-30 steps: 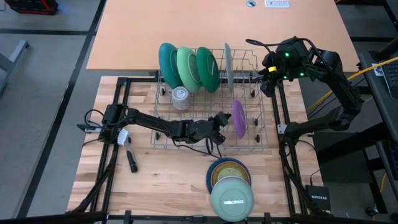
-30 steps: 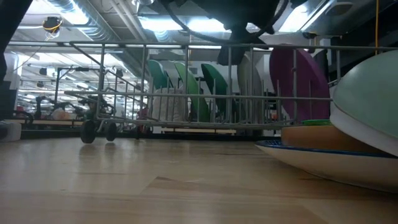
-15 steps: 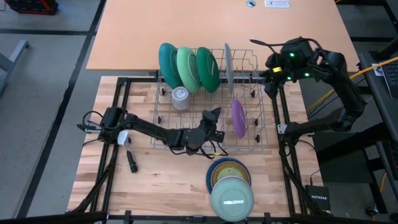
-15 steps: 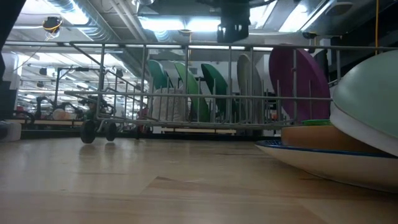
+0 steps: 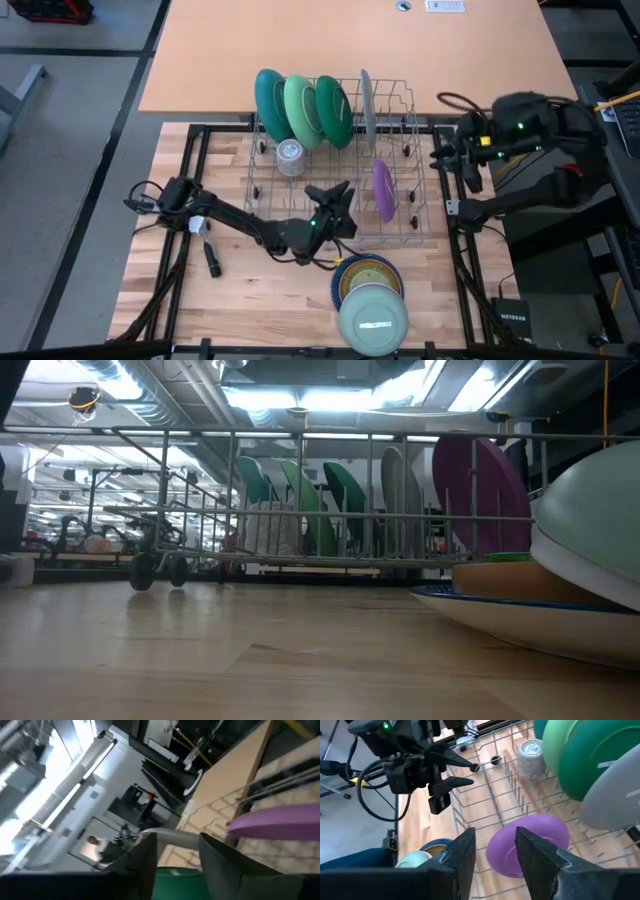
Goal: Sort dishes
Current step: Put the light blue plate in the dish rack
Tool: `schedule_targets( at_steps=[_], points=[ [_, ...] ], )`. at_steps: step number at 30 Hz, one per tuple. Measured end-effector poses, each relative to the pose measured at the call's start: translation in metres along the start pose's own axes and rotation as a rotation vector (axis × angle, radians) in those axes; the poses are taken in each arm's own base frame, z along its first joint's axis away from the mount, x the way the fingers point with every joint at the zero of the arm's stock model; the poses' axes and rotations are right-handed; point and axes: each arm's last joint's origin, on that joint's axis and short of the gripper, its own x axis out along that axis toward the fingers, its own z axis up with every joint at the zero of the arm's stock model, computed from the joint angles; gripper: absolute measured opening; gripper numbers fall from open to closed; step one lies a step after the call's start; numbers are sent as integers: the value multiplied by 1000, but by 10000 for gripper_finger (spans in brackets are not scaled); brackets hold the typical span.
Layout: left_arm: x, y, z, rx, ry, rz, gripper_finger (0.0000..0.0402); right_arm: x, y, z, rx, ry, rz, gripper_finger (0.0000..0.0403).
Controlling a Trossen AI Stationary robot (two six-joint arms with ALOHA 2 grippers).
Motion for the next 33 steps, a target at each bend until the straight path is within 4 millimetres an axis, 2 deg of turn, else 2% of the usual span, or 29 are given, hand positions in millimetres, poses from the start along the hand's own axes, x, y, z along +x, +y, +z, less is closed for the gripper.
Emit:
schedule_targets(
  at_steps=[2,5,9,12,17,22,28,33],
  points=[
    [-10,-1,3,-52,-21,-15,133,4,8,-1,3,9,6,144],
    [-29,-4,9,-138,-55,-44,133,21,24,-3,-13,17,36,144],
    [-56,-7,15,-258,-109,-103,133,53,53,-14,-76,33,120,144],
    [-78,-11,19,-354,-157,-171,133,77,75,-30,-120,57,133,144],
    [-115,-23,21,-471,-240,-353,133,107,110,-75,-133,137,97,144],
    [-147,-37,16,-544,-280,-609,133,125,150,-126,-144,171,82,144],
    [-171,-52,2,-532,-211,-900,133,148,194,-178,-136,174,32,144],
    [-179,-58,-6,-405,-205,-1030,133,182,219,-214,-125,211,-36,144]
  ],
)
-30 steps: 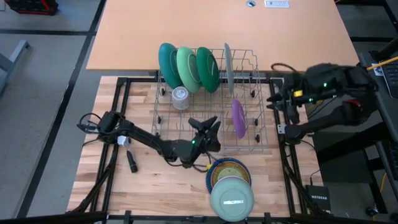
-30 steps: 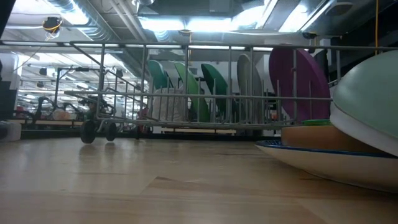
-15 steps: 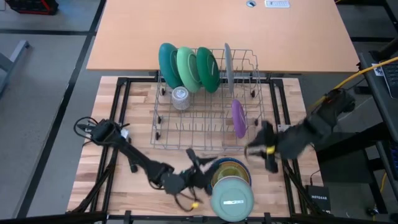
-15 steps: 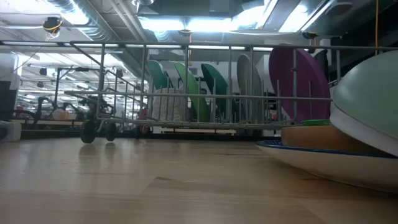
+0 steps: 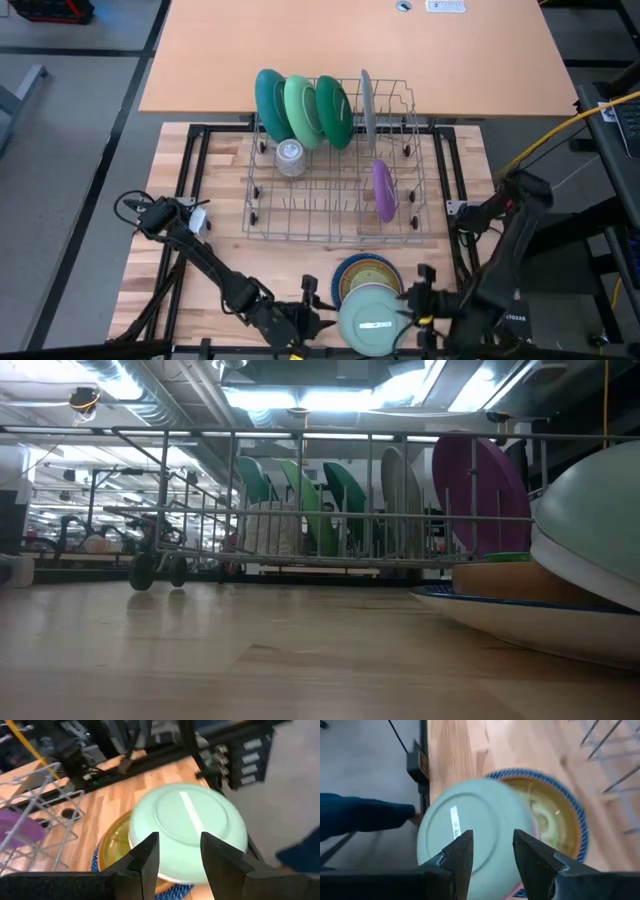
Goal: Sort dishes
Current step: Put the light blue plate in the dish rack
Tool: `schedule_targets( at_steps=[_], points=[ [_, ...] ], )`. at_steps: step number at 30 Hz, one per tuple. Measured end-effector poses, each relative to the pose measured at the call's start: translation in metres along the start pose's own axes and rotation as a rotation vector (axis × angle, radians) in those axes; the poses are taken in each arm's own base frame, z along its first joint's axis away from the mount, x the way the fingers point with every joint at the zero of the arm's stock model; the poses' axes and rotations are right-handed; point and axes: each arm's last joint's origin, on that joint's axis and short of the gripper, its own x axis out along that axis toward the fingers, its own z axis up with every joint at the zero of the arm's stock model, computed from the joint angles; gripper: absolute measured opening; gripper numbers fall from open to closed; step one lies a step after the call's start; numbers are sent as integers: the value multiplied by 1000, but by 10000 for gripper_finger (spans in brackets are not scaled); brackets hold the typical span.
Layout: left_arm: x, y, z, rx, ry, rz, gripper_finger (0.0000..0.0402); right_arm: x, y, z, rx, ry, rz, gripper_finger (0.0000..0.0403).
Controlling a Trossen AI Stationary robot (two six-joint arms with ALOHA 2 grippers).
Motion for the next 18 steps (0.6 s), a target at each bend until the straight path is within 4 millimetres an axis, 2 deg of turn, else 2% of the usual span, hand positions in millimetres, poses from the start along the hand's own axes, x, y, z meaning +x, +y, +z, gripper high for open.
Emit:
schedule_targets(
  at_steps=[6,12,18],
  points=[
    [2,-1,-11,124,41,-27,133,41,21,-21,7,66,-27,144],
    [10,0,-17,130,63,-33,133,58,28,-31,3,75,-48,144],
    [13,0,-20,191,73,-44,133,75,26,-31,-1,80,-101,144]
  ],
)
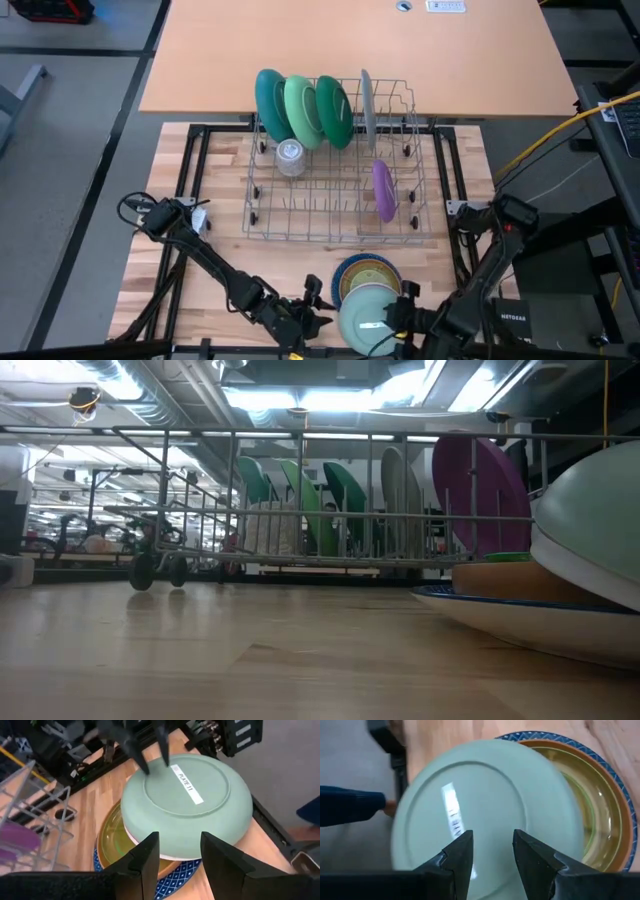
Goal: Sort dishes
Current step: Put the light blue plate in the dish rack
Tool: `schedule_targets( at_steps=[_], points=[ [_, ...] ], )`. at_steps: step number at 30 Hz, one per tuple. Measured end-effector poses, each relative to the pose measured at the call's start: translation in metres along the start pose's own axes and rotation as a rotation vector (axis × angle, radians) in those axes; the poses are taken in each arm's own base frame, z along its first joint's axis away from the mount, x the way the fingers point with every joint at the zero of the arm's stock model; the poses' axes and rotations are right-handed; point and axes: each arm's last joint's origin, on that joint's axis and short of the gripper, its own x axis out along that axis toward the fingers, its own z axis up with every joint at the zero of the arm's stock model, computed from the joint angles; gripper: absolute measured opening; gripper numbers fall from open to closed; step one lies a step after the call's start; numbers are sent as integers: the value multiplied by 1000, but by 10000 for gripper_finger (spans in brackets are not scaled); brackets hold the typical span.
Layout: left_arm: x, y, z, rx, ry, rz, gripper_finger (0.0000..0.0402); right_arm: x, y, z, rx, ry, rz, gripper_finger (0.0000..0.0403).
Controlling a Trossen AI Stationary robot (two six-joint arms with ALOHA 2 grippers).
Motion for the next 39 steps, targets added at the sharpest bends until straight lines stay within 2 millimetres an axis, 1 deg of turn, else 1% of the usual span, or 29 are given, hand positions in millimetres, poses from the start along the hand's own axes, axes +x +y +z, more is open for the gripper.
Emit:
schedule_targets(
  at_steps=[6,15,22,26,35,39],
  points=[
    [0,0,0,103,-1,0,133,16,-7,7,2,23,-69,144],
    [3,4,-1,186,8,8,133,28,-24,22,9,23,-175,144],
    [8,10,-14,450,113,-30,133,33,-29,30,11,32,-188,144],
    [20,10,-23,541,141,-41,144,34,-30,31,15,33,-189,144],
    [54,2,-57,715,249,-52,198,34,-29,31,20,34,-180,144],
    [57,2,-58,763,251,-3,212,34,-29,31,22,34,-177,144]
  ],
)
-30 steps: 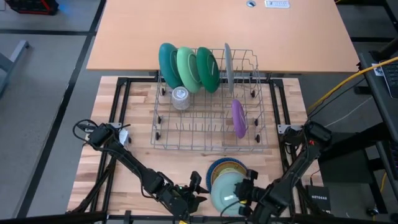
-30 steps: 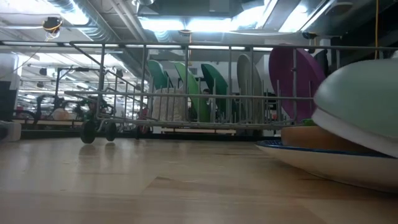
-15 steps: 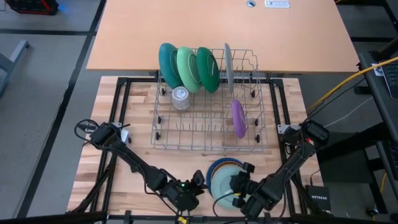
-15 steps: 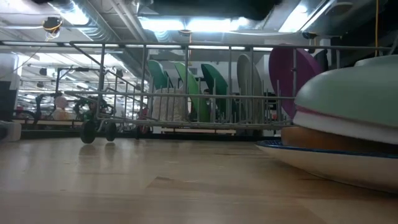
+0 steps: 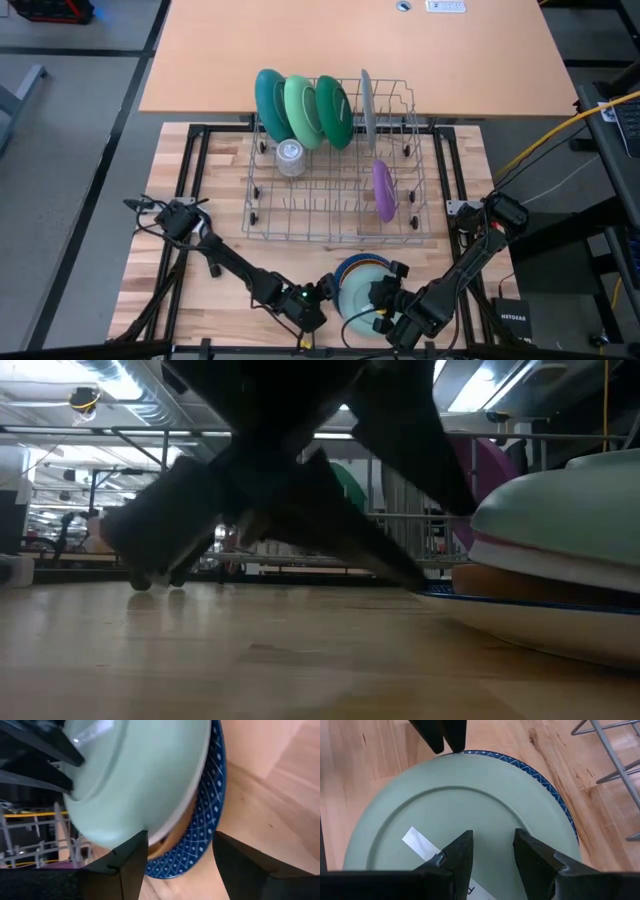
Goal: Sort dishes
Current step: Put the light blue plate in the dish rack
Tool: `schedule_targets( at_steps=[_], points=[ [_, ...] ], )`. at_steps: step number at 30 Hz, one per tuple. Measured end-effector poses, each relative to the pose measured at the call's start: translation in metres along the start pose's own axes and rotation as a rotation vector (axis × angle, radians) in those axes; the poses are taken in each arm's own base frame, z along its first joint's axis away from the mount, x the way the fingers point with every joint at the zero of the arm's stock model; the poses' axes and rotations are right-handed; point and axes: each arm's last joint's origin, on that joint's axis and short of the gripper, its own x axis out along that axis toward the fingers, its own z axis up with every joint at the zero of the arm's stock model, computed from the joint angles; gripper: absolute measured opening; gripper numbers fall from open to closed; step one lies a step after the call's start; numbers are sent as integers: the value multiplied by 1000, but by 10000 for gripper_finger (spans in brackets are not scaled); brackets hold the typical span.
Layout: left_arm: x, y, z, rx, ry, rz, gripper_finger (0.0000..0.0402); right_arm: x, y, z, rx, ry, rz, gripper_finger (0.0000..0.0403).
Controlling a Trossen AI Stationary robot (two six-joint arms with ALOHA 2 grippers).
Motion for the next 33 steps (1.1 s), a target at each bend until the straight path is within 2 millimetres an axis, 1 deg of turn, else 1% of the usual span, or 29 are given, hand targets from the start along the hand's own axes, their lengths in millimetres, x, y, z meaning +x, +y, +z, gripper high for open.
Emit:
schedule_targets(
  at_steps=[8,13,17,22,33],
  points=[
    [0,10,4,-56,-41,73,211,0,1,0,4,-2,6,144],
    [5,12,-1,-51,-61,21,211,0,1,1,8,-12,8,144],
    [6,14,-3,-12,-69,15,211,1,2,0,9,-11,11,144],
    [9,17,-5,-8,-92,6,211,1,1,2,14,-11,9,144],
    [11,17,-2,-25,-115,19,210,8,-4,10,46,44,17,144]
  ],
)
